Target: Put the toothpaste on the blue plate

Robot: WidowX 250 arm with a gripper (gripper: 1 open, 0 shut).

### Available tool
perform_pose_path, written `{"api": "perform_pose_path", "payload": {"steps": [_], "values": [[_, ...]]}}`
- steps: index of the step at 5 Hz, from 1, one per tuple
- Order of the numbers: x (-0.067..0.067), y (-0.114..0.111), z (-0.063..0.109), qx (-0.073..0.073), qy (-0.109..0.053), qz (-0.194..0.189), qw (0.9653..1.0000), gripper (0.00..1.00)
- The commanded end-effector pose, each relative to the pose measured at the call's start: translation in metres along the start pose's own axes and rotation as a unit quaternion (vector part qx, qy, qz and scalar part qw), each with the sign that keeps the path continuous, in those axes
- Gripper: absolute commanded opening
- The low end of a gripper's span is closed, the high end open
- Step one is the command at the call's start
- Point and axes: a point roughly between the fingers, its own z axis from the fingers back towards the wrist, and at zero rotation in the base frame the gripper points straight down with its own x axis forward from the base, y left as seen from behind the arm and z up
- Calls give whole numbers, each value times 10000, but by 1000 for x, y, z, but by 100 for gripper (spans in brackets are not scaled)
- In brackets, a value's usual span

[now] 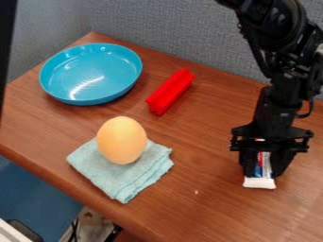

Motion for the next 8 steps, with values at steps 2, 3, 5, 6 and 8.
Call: {"api": "perform_pose_path", "payload": {"steps": [2,3,5,6,8], "values": [[-2,-4,15,-130,-145,-204,9996,0],[-3,-4,16,-124,-150,-228,9995,0],[-3,-3,18,-111,-160,-276,9994,0],[-3,-2,20,-106,-164,-299,9994,0],[-3,-1,22,-96,-174,-342,9992,0]]}}
